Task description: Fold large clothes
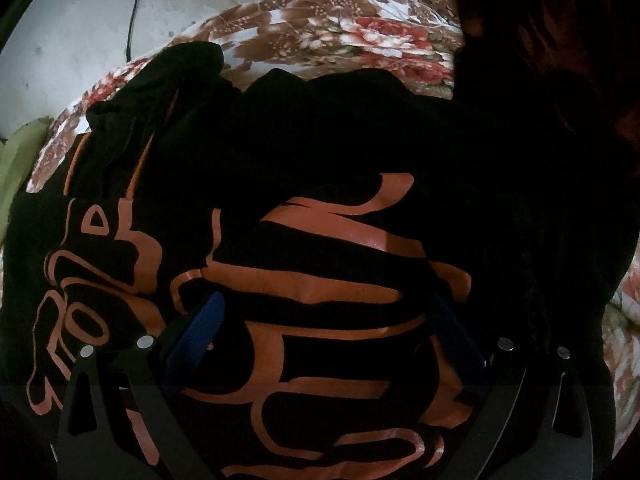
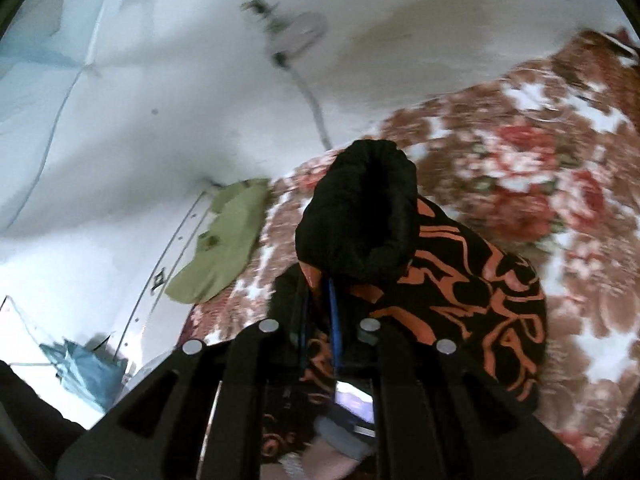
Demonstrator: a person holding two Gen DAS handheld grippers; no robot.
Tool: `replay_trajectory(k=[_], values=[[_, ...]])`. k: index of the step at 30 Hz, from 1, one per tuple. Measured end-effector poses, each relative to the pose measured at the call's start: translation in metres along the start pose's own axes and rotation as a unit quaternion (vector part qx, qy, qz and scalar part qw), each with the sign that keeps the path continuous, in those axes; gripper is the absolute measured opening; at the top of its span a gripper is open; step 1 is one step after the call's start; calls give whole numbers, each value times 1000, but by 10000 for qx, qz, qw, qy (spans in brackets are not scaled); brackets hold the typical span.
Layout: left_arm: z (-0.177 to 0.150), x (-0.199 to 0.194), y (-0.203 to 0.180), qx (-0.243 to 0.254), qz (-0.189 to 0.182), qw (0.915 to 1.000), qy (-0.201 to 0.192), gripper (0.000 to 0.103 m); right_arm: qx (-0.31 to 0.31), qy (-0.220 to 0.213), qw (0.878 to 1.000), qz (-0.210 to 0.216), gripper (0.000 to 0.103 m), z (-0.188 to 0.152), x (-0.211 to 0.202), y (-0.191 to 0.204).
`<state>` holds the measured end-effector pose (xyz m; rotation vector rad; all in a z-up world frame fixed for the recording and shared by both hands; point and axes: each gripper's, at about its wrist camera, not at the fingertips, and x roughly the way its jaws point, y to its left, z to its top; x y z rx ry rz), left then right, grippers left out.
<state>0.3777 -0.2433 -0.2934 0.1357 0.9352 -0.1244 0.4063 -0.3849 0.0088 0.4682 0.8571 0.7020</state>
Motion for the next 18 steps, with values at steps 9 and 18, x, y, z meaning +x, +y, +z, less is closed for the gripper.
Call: replay_trajectory(k=[9, 18], values=[[3, -1, 3, -44, -110, 9999, 90, 99, -395, 499, 9967, 505, 10, -4, 87, 94], [-41, -73, 107, -1284, -233, 9914, -47, 98, -611, 1046, 9920, 361, 10, -33, 171, 134]])
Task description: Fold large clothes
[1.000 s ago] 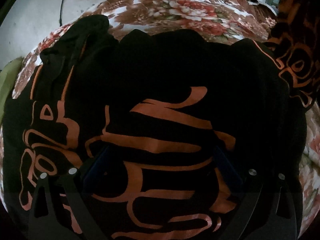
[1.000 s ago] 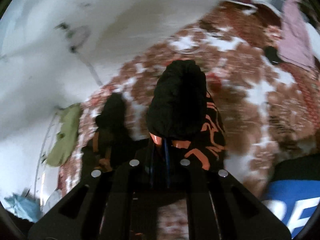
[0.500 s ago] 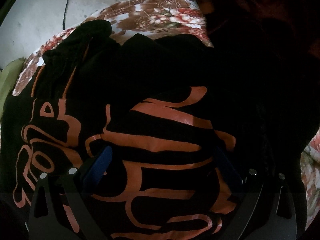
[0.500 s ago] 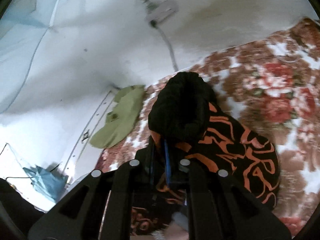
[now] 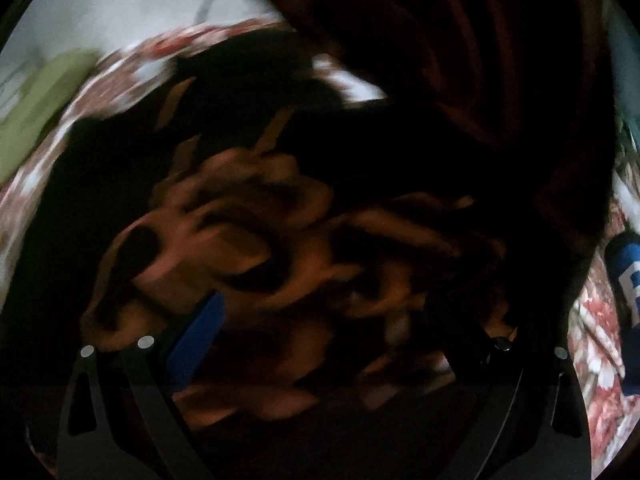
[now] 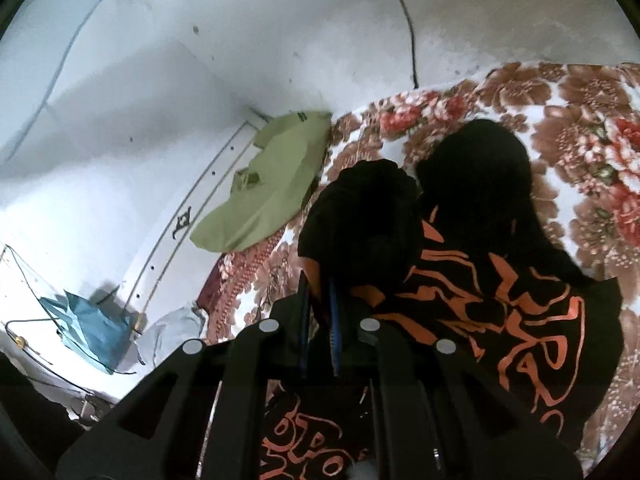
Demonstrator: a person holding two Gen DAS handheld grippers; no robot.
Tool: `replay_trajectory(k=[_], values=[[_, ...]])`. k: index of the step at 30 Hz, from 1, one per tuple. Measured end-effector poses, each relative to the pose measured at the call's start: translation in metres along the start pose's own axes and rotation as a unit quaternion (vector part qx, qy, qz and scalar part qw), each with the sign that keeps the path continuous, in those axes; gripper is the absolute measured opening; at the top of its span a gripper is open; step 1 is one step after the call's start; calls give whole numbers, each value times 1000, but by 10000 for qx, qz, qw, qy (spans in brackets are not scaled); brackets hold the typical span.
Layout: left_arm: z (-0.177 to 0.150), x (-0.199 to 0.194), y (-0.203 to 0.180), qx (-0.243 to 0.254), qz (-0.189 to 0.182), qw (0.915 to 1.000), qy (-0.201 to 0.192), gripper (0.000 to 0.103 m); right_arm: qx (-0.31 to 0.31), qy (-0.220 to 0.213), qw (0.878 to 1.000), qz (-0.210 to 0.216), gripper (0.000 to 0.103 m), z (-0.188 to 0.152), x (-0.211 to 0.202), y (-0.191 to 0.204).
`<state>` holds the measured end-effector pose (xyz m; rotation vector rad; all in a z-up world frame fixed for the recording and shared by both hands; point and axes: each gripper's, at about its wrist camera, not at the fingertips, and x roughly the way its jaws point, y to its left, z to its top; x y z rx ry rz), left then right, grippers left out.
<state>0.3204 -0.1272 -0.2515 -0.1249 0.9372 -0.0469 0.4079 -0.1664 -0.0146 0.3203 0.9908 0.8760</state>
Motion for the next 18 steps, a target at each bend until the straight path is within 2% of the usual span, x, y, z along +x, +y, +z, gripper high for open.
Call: replay_trajectory(k=[2, 6, 10, 14, 18], values=[[-14, -20, 42, -181, 54, 9998, -22, 98, -58, 129, 9999, -51, 10, -7, 22, 7], [-30, -59, 110, 18, 513, 9982, -320, 98, -157, 290, 9992, -219, 10, -24, 68, 10], [-30, -73, 167, -94, 832, 9962, -259, 98, -179, 460, 9971, -577, 10, -50, 120, -2], [-27, -77, 198, -1, 1025, 9945, -210, 98, -490, 653, 9919, -970, 9, -71, 163, 0], [-30, -79, 212, 193, 998, 9946, -218, 98, -528, 899, 9869, -1234, 10, -92, 202, -7]])
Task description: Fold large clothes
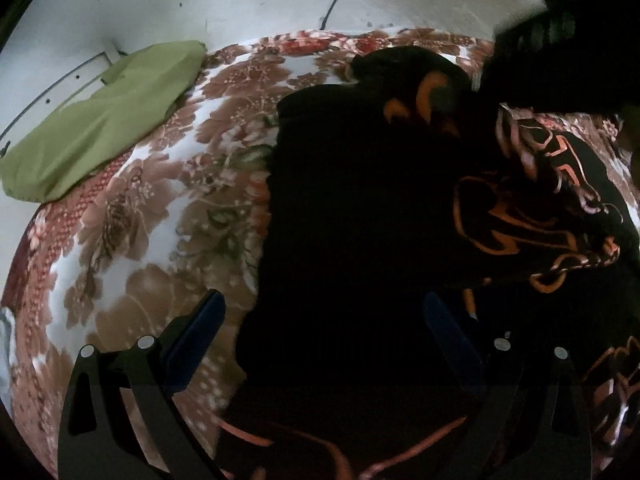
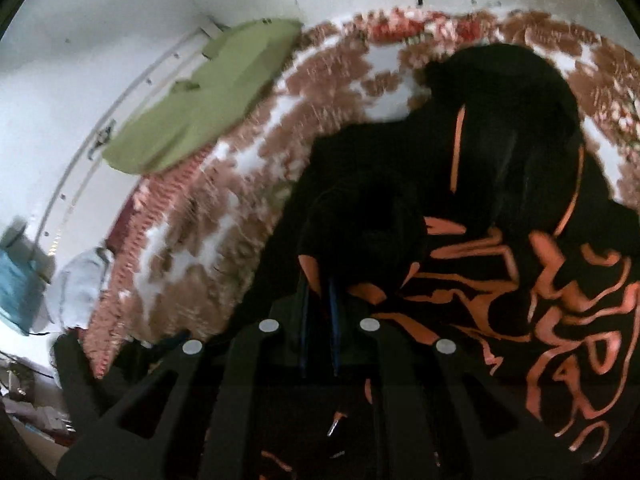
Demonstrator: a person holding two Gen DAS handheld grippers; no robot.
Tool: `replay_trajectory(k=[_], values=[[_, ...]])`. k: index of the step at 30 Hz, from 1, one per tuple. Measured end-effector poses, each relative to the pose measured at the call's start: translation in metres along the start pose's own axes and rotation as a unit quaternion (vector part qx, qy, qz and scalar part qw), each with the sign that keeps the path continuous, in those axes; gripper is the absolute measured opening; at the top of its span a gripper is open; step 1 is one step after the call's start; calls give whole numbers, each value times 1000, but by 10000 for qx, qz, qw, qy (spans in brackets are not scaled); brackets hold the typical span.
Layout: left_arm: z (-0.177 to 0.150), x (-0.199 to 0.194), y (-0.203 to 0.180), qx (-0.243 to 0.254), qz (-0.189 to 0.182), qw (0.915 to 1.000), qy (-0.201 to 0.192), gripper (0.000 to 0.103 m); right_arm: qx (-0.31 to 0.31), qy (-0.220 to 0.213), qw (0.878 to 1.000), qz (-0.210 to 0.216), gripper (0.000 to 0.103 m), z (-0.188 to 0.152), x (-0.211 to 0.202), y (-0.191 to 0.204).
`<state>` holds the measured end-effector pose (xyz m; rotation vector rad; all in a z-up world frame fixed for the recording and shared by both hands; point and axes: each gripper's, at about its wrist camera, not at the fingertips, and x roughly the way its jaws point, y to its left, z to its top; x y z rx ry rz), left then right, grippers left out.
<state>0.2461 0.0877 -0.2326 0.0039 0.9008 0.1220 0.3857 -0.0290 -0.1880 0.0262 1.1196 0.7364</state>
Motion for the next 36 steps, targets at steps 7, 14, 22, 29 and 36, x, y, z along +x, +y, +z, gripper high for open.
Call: replay_trajectory(k=[7, 14, 22, 29, 36], values=[[-5, 8, 33, -144, -80, 9997, 184, 98, 93, 518, 9981, -334, 10, -37, 64, 3], [-2, 2, 60, -346, -74, 9988, 337, 98, 177, 325, 9987, -347, 90, -52, 62, 24], [54, -7, 64, -421, -61, 9990, 110, 98, 495, -89, 9946, -910, 98, -48, -7, 8], [100, 18, 10, -68, -808, 9967, 73, 98, 549, -222, 9798, -1908, 98, -55, -67, -72], [112, 48, -47, 719, -1194, 9900, 228, 91, 667, -51, 9554, -2876, 98, -77, -91, -160]])
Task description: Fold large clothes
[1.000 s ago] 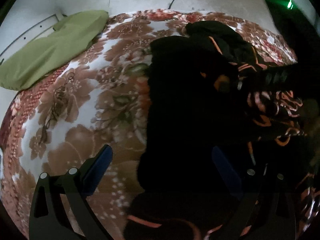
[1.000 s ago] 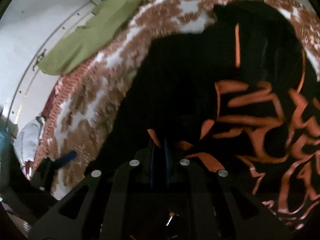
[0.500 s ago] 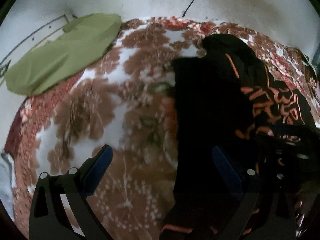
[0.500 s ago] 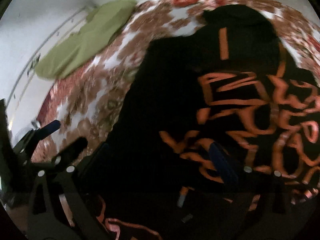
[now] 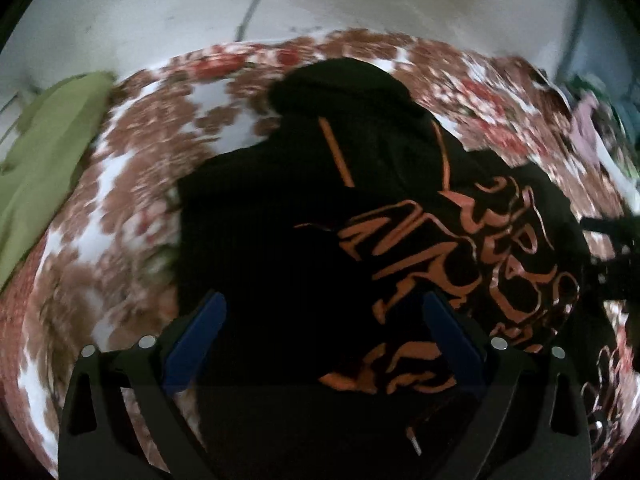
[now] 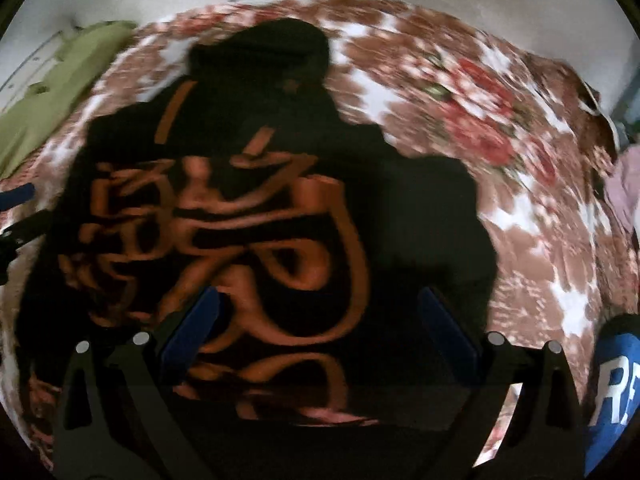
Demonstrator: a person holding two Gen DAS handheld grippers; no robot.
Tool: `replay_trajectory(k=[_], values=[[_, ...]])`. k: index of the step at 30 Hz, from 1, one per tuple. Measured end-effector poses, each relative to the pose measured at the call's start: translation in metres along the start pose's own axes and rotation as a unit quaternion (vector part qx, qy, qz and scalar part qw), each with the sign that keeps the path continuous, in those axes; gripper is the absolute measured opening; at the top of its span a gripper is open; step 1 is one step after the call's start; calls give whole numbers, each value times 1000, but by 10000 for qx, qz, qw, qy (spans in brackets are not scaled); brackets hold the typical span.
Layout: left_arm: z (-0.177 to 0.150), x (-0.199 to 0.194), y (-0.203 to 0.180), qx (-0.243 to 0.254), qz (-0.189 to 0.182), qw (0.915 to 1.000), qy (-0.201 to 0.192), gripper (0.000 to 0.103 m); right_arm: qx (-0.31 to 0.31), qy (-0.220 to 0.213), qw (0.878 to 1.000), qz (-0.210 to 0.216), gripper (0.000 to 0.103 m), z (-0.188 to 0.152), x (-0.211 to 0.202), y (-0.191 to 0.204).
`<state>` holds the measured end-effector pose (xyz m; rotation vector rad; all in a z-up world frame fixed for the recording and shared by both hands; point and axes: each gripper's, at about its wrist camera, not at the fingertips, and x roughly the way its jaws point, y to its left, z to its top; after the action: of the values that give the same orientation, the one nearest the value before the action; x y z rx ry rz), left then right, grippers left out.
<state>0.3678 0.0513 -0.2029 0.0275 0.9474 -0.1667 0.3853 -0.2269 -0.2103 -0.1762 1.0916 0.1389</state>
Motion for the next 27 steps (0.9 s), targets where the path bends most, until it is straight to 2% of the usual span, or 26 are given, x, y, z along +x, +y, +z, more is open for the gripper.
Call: replay_trajectory(k=[2, 5, 7, 8, 9, 10, 11, 13, 16, 19, 22, 24, 27], values=[[1, 11, -4, 61, -13, 9998, 169, 79, 165, 58, 9998, 5, 98, -4, 8, -14], [0, 35, -4, -51, 15, 9985, 543, 77, 351, 146, 9992, 97, 98, -9, 18, -28], [0, 42, 0, -244, -124, 9978, 607, 76, 381, 144, 9991, 123, 98, -11, 22, -32], [0, 44, 3, -350, -229, 9973, 606, 72, 366, 128, 9992, 121, 98, -11, 24, -33], [0, 46, 6, -427, -366, 9965, 611, 53, 343, 113, 9993, 107, 98, -12, 24, -32], [-1, 48, 10, -506, -469, 9956, 631, 30, 318, 100, 9994, 90, 98, -11, 26, -32], [-2, 48, 14, -570, -522, 9949, 642, 22, 279, 93, 9995, 60, 98, -11, 29, -31], [-5, 46, 24, -685, -618, 9935, 664, 14, 225, 102, 9997, 27, 98, -11, 32, -29], [-5, 31, 33, -582, -623, 9946, 591, 10, 160, 132, 9998, -25, 98, -11, 35, -28], [-4, 12, 49, -812, -826, 9916, 576, 10, 124, 177, 9997, -63, 98, -11, 35, -27], [-6, -3, 56, -786, -709, 9931, 496, 9, 162, 157, 9997, -73, 98, -11, 33, -27], [-10, -2, 60, -723, -543, 9947, 493, 9, 145, 168, 9997, -83, 98, -10, 33, -27], [-26, 23, 65, -771, -473, 9931, 750, 10, -9, 244, 9996, -154, 98, -12, 42, -21]])
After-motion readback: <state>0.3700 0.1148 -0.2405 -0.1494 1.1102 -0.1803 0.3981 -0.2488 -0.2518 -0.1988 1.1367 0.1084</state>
